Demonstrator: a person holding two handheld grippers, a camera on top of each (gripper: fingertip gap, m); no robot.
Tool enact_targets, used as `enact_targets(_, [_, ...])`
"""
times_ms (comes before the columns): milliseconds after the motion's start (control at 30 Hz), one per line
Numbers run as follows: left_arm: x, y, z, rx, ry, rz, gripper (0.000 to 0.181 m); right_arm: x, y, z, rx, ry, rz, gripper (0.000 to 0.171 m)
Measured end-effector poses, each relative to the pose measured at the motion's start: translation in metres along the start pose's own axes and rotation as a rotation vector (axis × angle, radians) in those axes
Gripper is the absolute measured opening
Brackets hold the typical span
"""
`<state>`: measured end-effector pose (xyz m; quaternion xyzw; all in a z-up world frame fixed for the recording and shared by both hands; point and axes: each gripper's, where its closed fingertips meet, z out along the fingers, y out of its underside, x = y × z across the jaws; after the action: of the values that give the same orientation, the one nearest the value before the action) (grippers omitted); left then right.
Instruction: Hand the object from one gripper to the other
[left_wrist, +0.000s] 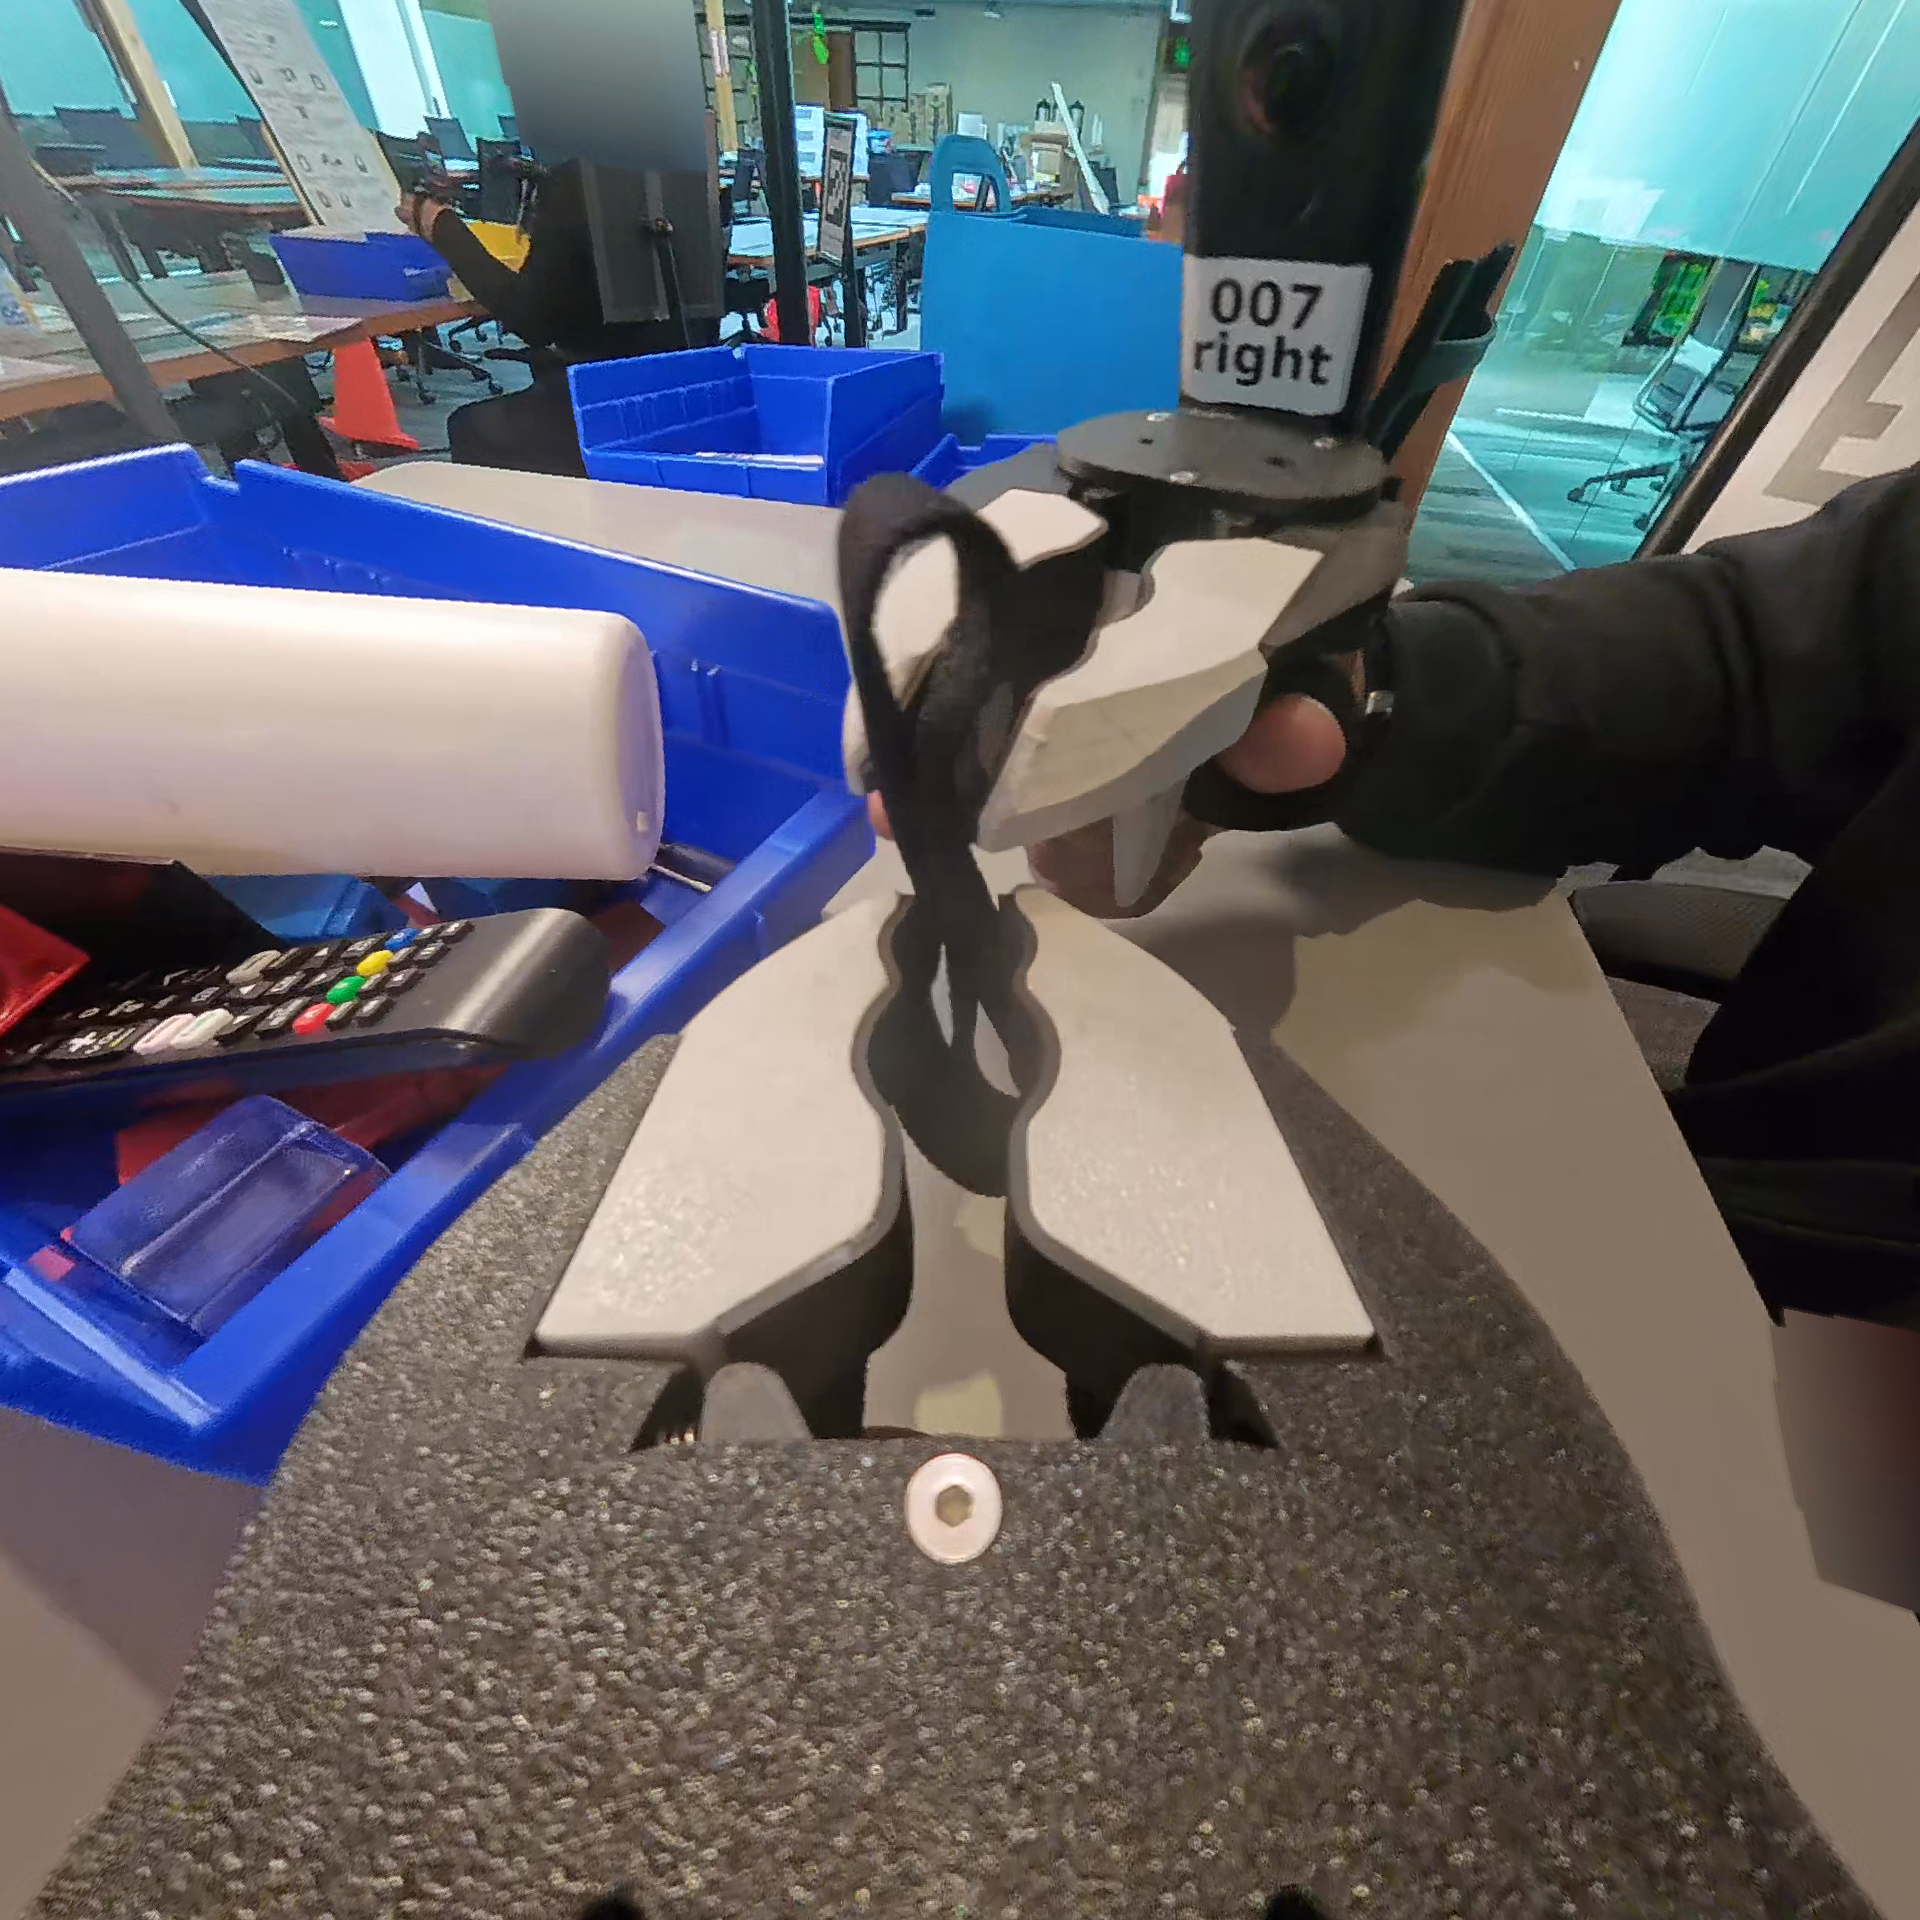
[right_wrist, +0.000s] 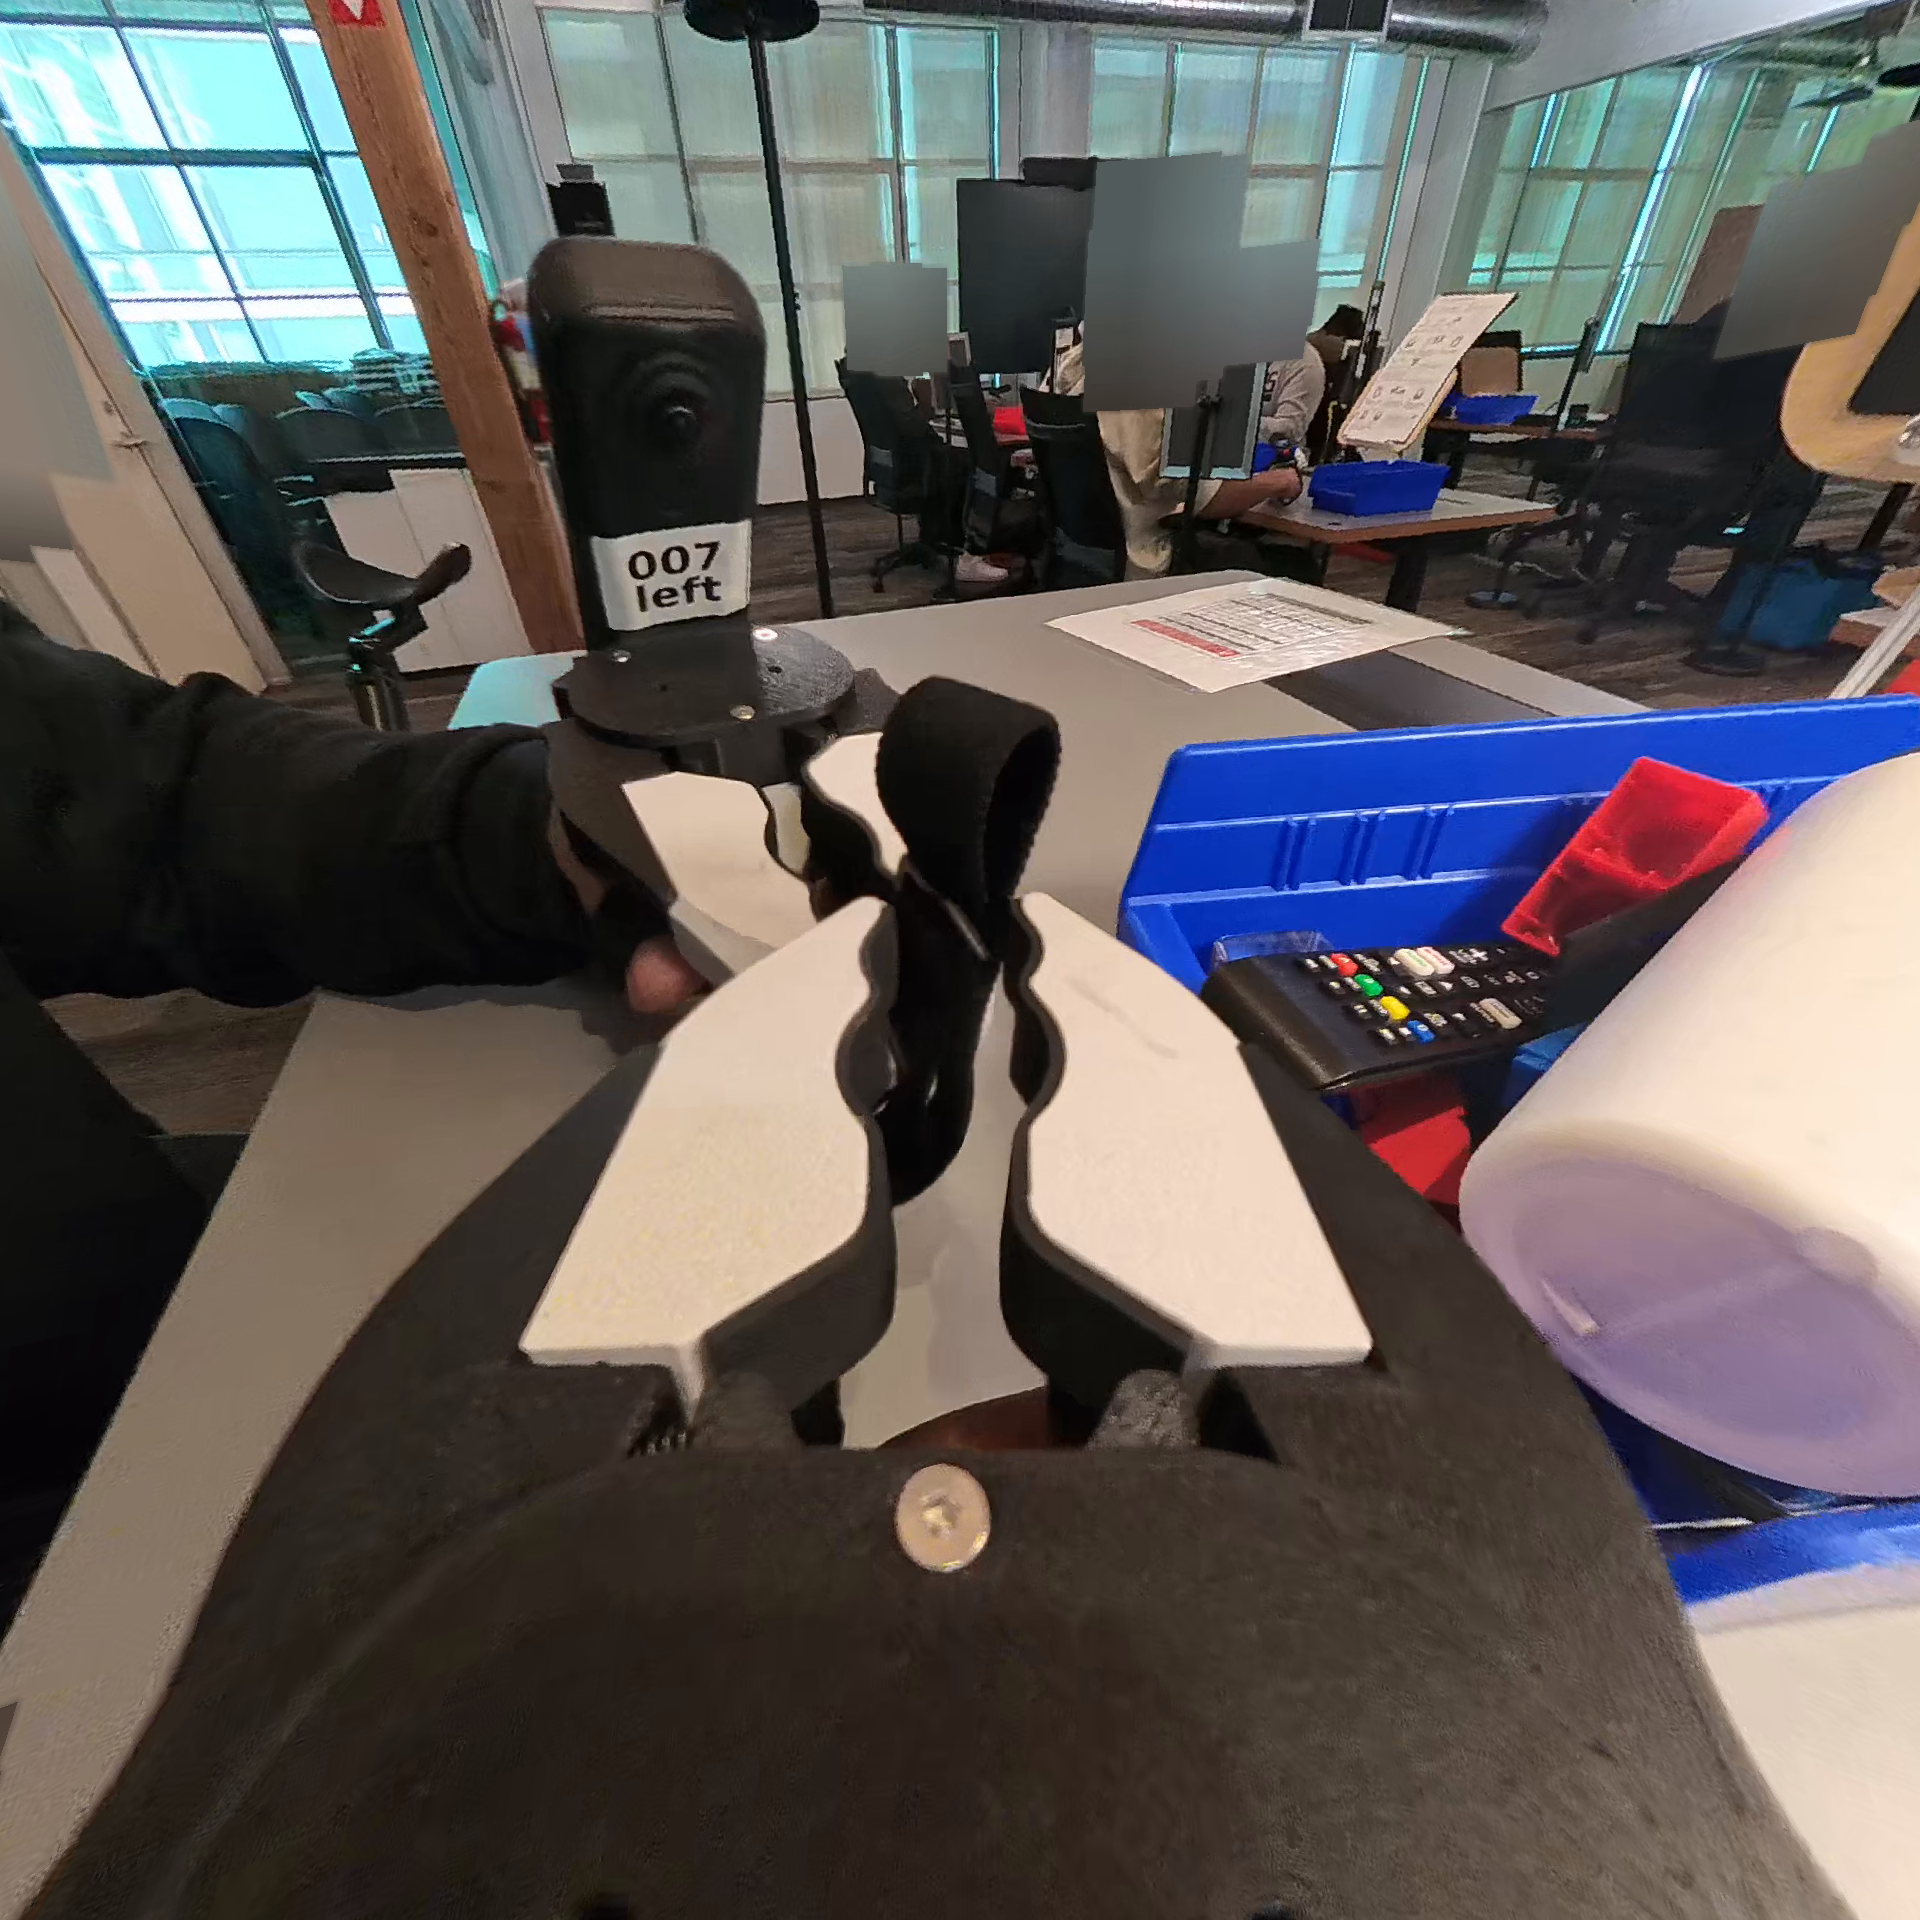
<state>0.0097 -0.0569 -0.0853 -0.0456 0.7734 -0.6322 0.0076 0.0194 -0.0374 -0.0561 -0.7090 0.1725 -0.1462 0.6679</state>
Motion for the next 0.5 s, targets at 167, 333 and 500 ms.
enact_targets(167, [0.004, -0.006, -0.003, 0.037, 0.055, -0.052, 0.010, -0.006, -0.005, 0.000, 0.029, -0.037, 0.019, 0.020])
enact_targets(333, [0.012, -0.018, -0.008, 0.114, 0.153, -0.168, 0.010, -0.016, -0.004, -0.001, 0.024, -0.135, 0.090, 0.041])
enact_targets(500, [0.023, -0.016, -0.009, 0.099, 0.248, -0.227, 0.011, -0.023, -0.004, 0.000, 0.008, -0.180, 0.119, 0.044])
